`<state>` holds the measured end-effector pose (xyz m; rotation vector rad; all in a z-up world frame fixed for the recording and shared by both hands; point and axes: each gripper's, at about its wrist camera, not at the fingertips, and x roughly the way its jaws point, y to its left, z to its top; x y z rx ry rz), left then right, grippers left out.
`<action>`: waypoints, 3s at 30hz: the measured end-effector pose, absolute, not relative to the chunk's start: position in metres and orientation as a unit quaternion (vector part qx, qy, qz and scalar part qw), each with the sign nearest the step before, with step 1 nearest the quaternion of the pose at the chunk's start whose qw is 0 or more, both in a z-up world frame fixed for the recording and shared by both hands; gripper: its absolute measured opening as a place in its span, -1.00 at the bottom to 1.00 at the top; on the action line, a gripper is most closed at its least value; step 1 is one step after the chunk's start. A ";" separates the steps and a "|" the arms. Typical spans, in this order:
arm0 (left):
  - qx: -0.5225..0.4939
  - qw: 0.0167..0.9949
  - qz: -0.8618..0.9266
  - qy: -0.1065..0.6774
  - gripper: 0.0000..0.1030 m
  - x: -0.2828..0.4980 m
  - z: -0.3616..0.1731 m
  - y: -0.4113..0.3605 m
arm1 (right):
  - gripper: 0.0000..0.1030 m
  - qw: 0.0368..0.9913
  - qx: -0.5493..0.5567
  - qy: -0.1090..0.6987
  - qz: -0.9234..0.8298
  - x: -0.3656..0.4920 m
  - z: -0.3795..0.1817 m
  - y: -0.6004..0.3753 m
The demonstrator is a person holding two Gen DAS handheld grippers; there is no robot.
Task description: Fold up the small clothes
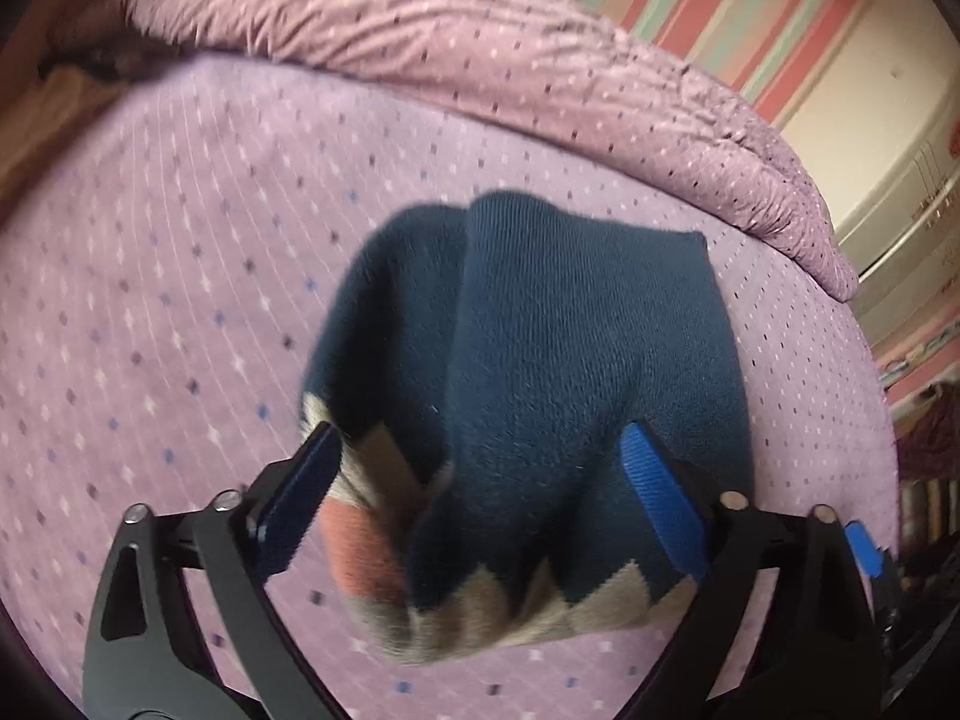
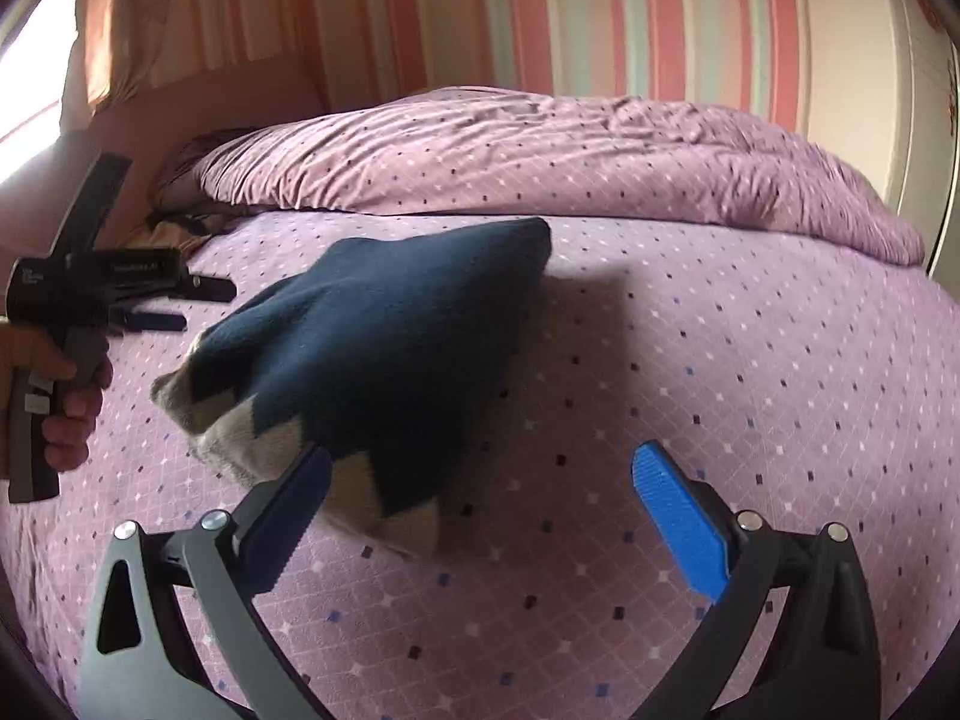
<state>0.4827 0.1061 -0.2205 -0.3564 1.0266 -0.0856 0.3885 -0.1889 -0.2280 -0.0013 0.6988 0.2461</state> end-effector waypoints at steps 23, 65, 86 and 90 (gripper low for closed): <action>-0.111 0.847 -0.078 0.514 -0.65 0.497 -0.225 0.069 | 0.96 0.929 0.015 0.338 0.148 0.399 -0.227 -0.195; -0.084 0.911 0.042 0.402 0.51 0.412 -0.237 0.125 | 0.96 0.908 -0.103 0.398 0.085 0.440 -0.260 -0.117; -0.066 0.916 0.054 0.391 0.94 0.413 -0.263 0.137 | 0.96 0.870 -0.092 0.480 0.062 0.523 -0.293 -0.122; -0.078 0.921 0.051 0.379 0.94 0.411 -0.258 0.139 | 0.96 0.870 -0.083 0.483 0.061 0.524 -0.273 -0.125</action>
